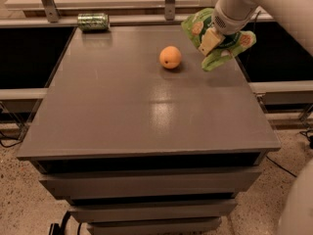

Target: Move green rice chip bag near orange

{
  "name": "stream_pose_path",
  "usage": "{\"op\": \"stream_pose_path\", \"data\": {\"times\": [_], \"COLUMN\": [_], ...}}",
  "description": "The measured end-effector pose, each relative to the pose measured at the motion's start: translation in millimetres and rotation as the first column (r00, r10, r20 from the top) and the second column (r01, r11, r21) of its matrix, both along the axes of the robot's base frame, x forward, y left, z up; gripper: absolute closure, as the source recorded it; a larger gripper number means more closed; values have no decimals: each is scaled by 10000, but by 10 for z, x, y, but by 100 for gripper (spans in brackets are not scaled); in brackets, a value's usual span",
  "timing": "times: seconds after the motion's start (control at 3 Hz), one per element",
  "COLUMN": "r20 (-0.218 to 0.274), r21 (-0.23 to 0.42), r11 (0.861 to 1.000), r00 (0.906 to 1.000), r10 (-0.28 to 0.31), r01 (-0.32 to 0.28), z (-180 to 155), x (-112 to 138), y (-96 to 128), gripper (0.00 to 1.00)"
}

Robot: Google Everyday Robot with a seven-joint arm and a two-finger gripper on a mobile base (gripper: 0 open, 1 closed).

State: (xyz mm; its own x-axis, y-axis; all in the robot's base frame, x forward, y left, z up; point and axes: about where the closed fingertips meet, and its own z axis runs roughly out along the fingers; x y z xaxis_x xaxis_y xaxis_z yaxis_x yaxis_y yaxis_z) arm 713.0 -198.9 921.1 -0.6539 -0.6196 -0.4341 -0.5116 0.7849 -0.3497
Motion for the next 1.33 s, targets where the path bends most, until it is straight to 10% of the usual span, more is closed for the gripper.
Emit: {"op": "stream_pose_path", "data": {"times": [1.33], "r20": [-1253], "r21": [864], "r11": [9944], "r00": [9908], "r10": [-504], "r01": [615], "z": [-650], "x": [-114], "y": [105], "gripper": [13]}}
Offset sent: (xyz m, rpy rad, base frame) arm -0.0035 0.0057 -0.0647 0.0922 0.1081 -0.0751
